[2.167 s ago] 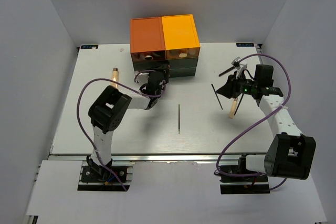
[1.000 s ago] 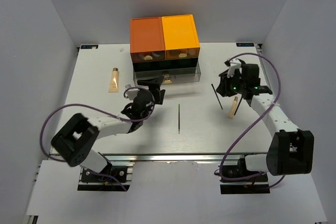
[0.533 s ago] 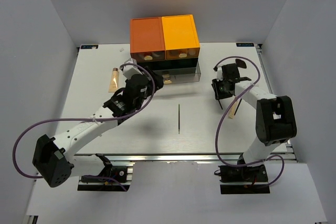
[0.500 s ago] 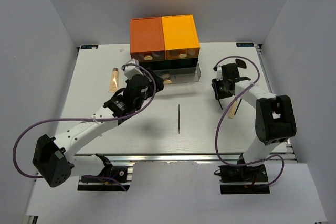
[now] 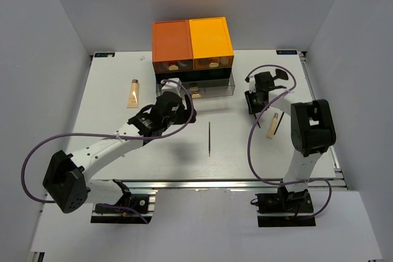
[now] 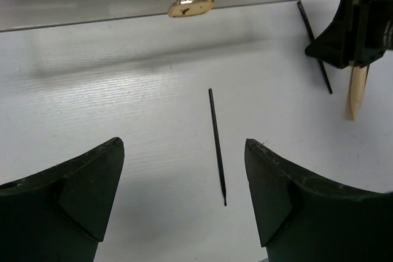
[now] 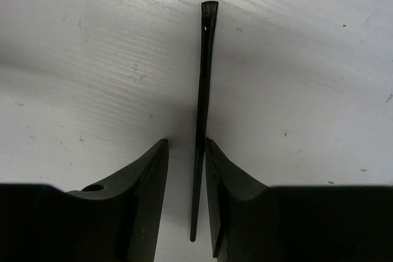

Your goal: Organize the makeup

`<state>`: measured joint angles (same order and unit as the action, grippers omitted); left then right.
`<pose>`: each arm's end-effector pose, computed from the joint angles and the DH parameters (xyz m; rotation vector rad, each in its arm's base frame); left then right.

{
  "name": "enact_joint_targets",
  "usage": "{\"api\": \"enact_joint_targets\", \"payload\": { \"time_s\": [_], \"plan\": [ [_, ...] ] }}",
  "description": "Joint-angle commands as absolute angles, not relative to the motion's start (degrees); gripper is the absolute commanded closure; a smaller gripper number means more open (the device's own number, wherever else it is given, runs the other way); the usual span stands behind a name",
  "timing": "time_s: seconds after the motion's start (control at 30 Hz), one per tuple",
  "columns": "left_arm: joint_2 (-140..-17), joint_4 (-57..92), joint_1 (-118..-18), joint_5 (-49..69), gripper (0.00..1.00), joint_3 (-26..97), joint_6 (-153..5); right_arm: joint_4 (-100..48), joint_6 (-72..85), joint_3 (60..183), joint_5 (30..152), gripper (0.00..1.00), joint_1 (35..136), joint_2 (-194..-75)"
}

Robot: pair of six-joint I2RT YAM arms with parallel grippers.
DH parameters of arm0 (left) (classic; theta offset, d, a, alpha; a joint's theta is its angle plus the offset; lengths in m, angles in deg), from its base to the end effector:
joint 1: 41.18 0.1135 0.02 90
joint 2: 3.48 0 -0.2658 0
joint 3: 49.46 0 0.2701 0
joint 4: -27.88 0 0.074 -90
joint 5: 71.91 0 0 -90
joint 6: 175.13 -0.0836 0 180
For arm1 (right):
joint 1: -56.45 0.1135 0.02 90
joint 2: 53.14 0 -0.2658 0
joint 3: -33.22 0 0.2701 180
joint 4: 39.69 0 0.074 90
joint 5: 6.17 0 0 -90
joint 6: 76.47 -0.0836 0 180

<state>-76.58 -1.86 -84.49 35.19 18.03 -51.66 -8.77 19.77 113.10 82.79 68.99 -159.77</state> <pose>0.2621 -0.2133 0.2524 0.0183 2.1907 -0.4435 0.4118 0.0900 0.1135 -0.4138 2.5437 0.0177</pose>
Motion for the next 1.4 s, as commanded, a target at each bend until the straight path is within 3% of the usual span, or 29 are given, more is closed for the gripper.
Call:
{"api": "enact_joint_targets", "payload": {
  "time_s": [0.0, 0.13, 0.27, 0.37, 0.6, 1.03, 1.23, 1.37],
  "plan": [
    [-77.9, -3.6, -84.9, 32.2, 0.11, 19.2, -53.9, -8.0, 20.4, 113.9, 83.3, 0.64, 68.1, -161.2],
    [-79.2, -2.8, -85.2, 32.1, 0.11, 19.1, -54.5, -7.4, 21.0, 112.3, 83.3, 0.70, 66.7, -162.0],
    [-81.3, -1.6, -86.0, 32.2, 0.11, 18.5, -56.5, -7.9, 22.0, 110.2, 81.4, 0.91, 66.2, -161.7],
    [-83.8, -0.6, -86.4, 31.5, 0.11, 17.3, -58.0, -8.5, 22.9, 108.5, 80.5, 1.00, 66.1, -161.2],
    [-88.5, 1.8, -88.6, 31.3, 0.11, 16.2, -59.2, -9.4, 22.9, 107.5, 83.3, 1.00, 65.2, -158.7],
    [-89.8, 5.2, -90.0, 31.2, 0.10, 13.4, -56.4, -13.5, 23.5, 106.1, 109.8, 1.00, 59.7, -141.0],
    [-91.5, 7.0, -91.2, 30.4, 0.10, 12.5, -56.8, -20.6, 39.9, 103.0, 124.4, 1.00, 61.9, -131.9],
    [-93.7, 7.4, -91.9, 29.9, 0.11, 13.5, -57.8, -17.7, 60.8, 108.8, 125.4, 1.00, 70.1, -133.4]
  ]
}}
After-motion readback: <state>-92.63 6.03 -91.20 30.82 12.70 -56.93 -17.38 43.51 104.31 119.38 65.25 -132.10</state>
